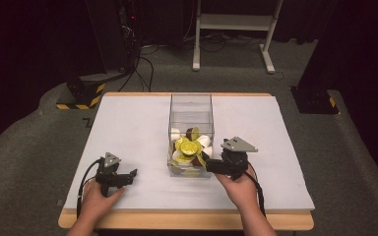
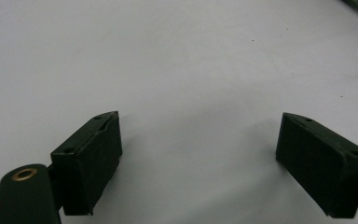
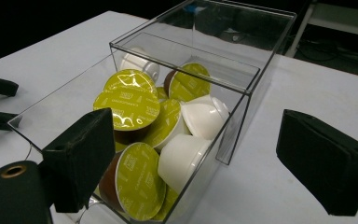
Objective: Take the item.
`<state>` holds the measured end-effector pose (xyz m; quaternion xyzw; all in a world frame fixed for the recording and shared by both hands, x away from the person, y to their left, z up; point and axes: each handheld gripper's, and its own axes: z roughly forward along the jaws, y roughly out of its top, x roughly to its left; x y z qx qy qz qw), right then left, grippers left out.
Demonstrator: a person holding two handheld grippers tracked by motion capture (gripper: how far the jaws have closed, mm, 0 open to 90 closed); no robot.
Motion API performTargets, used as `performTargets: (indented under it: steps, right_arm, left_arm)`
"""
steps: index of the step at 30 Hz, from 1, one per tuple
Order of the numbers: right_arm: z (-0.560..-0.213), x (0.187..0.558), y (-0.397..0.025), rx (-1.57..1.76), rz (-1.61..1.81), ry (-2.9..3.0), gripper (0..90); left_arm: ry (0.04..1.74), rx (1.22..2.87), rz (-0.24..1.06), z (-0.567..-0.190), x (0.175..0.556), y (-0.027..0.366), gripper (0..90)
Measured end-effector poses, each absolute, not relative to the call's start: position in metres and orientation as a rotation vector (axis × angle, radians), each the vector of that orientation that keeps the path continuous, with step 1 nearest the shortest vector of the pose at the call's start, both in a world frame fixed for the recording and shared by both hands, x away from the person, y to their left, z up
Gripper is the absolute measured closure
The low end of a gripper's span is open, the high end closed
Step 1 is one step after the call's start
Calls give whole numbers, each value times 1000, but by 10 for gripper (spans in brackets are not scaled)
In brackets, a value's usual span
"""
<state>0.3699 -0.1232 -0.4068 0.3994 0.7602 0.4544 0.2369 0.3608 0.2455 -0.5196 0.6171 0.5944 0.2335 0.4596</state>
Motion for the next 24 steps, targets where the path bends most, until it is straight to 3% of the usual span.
performTargets:
  steps: [24]
  right_arm:
    - [-407, 389, -102, 1066, 1245, 2168, 131]
  left_arm:
    - [1461, 1534, 574, -519, 361, 246, 144]
